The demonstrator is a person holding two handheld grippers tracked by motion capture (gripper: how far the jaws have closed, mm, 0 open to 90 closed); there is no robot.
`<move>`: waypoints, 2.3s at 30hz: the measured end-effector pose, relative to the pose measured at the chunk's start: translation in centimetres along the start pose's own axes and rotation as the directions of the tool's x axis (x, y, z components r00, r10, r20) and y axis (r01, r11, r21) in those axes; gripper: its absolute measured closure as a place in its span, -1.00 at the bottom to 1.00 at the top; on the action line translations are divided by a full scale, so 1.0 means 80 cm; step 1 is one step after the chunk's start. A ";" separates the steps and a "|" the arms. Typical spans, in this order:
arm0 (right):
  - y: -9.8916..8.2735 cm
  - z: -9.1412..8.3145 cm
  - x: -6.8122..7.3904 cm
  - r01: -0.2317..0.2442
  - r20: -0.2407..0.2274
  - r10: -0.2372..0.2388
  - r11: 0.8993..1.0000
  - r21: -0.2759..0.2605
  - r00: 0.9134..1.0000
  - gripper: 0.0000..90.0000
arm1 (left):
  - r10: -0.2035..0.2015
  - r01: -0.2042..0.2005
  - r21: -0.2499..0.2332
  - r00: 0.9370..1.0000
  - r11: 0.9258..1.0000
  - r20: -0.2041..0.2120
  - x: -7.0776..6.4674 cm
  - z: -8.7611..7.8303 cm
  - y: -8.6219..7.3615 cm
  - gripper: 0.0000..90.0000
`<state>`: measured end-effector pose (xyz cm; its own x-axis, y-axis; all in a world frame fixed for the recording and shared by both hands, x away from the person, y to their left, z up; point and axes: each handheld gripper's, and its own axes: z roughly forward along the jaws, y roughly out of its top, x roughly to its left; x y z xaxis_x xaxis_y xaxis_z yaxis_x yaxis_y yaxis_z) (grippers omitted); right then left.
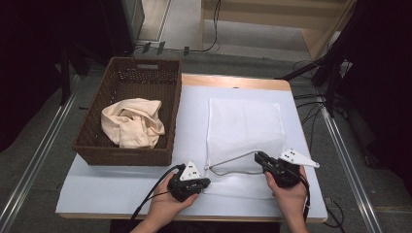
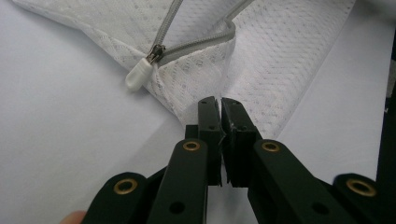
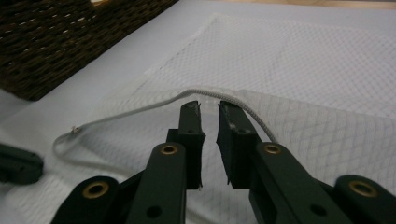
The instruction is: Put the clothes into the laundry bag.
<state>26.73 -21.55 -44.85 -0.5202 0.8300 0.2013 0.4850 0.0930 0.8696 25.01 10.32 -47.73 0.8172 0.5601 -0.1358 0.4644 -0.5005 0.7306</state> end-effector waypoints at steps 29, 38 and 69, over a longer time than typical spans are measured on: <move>-0.012 0.057 0.011 0.110 0.249 -0.159 0.973 0.201 0.955 -0.17 | -0.003 0.003 0.000 1.000 1.000 0.019 0.001 -0.001 0.000 0.85; -0.013 0.046 0.014 0.114 0.103 -0.122 0.990 0.081 0.987 0.93 | -0.012 0.009 -0.122 0.999 0.992 -0.030 -0.004 -0.017 0.000 -0.17; -0.018 0.041 0.013 0.083 0.074 -0.087 0.995 0.062 0.993 0.96 | -0.120 0.026 -0.298 0.946 0.954 -0.300 0.046 -0.113 0.082 -0.80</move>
<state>27.77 -19.01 -47.36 -0.5067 0.8574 0.0906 0.4827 0.1950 0.8538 28.01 15.04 -37.40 0.6150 0.7884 -0.0151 0.3628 -0.2659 0.8931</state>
